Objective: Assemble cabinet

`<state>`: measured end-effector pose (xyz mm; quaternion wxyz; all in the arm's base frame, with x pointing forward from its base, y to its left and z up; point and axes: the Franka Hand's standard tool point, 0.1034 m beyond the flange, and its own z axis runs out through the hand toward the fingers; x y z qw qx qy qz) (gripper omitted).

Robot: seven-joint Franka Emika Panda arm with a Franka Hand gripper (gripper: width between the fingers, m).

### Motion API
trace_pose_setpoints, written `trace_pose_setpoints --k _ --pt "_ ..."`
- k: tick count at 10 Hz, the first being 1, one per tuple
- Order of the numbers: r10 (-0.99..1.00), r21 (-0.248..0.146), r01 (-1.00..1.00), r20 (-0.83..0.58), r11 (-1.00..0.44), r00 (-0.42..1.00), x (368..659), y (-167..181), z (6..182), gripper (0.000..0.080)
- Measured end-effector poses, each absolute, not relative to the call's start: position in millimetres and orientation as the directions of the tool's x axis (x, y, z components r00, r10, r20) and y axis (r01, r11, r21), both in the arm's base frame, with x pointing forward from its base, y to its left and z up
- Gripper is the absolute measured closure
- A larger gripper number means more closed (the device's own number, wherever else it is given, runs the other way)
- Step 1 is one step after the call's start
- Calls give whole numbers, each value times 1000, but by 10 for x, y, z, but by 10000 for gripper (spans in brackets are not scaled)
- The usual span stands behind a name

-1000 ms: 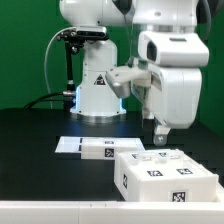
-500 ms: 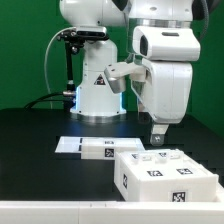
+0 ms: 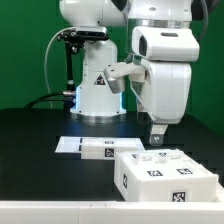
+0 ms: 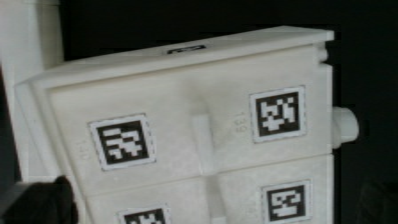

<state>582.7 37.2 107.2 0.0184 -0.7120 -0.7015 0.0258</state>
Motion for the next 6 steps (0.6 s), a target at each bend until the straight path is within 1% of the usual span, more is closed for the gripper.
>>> trace_pose_setpoints --k 1,2,3,4,5,6 --pt "995 -57 994 -15 -96 96 5764 345 1073 2" --pt "982 -28 982 -13 -186 186 5724 355 1077 2" --pt "965 -8 965 -7 -263 263 5692 380 1071 2" --pt "960 -20 960 -12 -280 279 5678 384 1063 2" --pt "954 -20 953 -12 -301 301 5677 376 1057 2" --pt "926 -20 925 -14 -378 378 5674 378 1054 2"
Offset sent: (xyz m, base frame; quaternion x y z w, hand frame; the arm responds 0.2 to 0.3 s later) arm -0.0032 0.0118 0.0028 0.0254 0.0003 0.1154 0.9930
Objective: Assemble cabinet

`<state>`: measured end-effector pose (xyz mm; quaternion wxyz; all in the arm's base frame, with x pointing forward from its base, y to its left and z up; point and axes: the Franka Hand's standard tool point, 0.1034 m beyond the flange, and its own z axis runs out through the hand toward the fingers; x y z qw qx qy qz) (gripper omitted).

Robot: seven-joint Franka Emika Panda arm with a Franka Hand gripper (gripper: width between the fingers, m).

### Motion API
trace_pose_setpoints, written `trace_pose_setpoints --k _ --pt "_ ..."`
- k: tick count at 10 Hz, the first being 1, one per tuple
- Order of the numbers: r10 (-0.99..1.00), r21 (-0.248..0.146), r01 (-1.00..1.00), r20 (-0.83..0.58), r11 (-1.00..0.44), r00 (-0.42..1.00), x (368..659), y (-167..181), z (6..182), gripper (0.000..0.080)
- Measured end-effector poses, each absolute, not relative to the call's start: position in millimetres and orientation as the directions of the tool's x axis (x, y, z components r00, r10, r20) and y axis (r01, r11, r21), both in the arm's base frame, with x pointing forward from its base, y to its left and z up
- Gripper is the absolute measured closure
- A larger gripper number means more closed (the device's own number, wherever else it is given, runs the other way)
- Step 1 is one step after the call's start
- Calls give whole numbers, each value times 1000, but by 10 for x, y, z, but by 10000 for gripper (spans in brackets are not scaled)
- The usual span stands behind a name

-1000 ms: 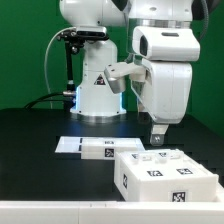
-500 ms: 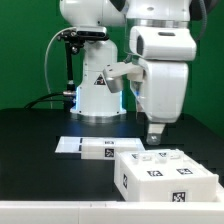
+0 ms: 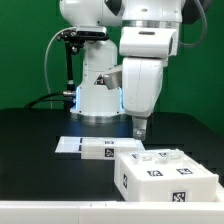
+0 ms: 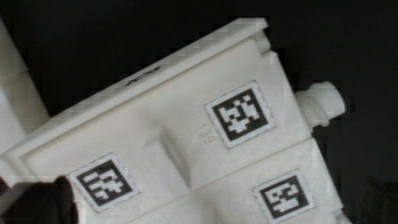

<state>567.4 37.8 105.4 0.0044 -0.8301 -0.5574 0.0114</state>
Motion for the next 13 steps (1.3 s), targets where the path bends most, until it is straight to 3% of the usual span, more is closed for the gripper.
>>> trace_pose_setpoints --k 2,3,5,9,11,12,13 --pt "875 -17 875 -14 -484 484 5666 376 1045 2" --pt "766 14 766 23 -643 643 5633 371 1024 2" --pt "565 13 567 93 -824 820 5482 337 931 2" --pt "435 -14 438 96 -899 896 5456 322 901 2" --pt "267 -3 273 203 -962 942 5230 230 793 2" --pt "255 15 260 243 -966 936 5145 219 722 2" --pt "281 78 271 342 -959 897 5166 87 703 2"
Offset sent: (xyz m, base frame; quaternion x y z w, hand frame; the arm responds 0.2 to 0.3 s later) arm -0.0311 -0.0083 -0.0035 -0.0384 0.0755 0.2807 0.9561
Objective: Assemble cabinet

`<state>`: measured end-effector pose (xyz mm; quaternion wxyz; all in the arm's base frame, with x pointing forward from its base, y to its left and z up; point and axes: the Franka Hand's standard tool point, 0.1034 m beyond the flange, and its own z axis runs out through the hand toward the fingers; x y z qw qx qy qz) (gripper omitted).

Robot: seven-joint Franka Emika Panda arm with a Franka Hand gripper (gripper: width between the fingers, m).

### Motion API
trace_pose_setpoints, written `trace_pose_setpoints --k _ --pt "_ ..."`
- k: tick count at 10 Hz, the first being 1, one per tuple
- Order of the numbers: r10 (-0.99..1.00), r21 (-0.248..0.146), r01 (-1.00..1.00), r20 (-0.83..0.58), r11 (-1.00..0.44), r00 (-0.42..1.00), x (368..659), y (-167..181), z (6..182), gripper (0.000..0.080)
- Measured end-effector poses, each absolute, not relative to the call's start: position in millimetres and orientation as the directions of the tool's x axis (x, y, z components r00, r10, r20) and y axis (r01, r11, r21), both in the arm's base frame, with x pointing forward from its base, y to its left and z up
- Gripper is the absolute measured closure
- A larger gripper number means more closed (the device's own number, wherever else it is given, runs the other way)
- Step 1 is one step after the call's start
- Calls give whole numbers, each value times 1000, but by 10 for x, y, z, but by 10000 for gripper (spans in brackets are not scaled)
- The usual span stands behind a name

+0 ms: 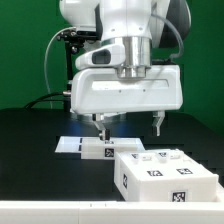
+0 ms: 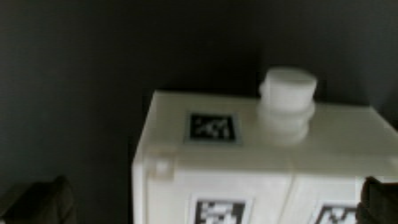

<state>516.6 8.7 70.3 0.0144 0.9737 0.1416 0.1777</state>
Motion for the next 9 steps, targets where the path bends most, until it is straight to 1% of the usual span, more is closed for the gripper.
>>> trace_pose_setpoints --k 1,2,3,4,5,6,7,8,9 --pt "282 101 263 387 -959 878 5158 -21 672 2" --pt "269 110 246 424 -963 865 5166 -59 669 2" --pt "270 110 246 435 -963 859 5151 -51 630 2" --pt "235 59 231 398 -971 887 5111 99 544 2" --pt "234 45 236 396 -971 888 5115 209 514 2" --pt "230 27 237 372 -971 899 5076 244 463 2" --pt "221 13 232 364 -973 905 5065 303 439 2" --pt "231 16 243 369 -970 900 5050 362 392 2" --pt "226 14 237 363 -971 904 5019 336 319 2"
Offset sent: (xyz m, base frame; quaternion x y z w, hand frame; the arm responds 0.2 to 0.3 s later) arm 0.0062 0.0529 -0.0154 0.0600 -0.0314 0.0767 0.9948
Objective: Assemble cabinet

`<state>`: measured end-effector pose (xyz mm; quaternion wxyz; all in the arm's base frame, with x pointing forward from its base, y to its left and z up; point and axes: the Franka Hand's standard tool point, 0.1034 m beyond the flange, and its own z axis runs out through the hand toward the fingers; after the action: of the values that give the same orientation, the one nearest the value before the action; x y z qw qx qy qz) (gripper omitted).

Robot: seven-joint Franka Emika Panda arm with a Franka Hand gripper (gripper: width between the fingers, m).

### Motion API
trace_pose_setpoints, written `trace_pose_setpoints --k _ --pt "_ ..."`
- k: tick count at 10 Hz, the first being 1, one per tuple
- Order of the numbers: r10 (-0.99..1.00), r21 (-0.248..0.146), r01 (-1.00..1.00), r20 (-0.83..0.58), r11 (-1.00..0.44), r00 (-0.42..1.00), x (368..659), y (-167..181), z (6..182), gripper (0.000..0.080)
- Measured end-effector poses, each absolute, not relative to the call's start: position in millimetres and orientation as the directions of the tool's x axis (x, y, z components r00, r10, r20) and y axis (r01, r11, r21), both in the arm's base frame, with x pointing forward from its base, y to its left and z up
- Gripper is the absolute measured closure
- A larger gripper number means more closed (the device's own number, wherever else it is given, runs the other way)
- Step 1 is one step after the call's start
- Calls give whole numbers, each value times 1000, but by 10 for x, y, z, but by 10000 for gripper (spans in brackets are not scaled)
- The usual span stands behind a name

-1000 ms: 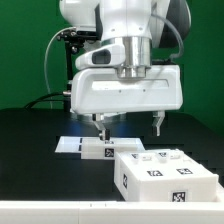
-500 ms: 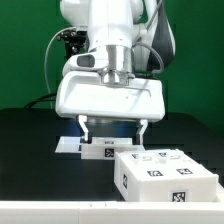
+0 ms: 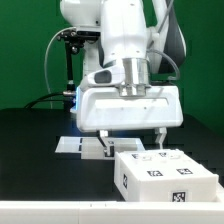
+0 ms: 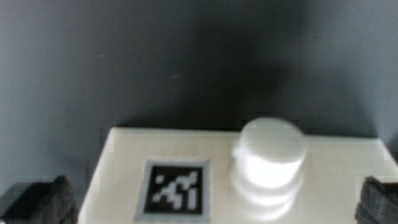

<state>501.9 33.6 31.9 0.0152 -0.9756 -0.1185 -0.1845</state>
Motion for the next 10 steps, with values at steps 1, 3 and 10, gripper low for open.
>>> trace_pose_setpoints --k 1,3,10 --pt "221 9 234 358 -972 907 5004 343 274 2" --pt "232 4 247 358 -969 905 5038 438 227 2" --pt "234 -11 252 336 -968 912 5074 499 129 12"
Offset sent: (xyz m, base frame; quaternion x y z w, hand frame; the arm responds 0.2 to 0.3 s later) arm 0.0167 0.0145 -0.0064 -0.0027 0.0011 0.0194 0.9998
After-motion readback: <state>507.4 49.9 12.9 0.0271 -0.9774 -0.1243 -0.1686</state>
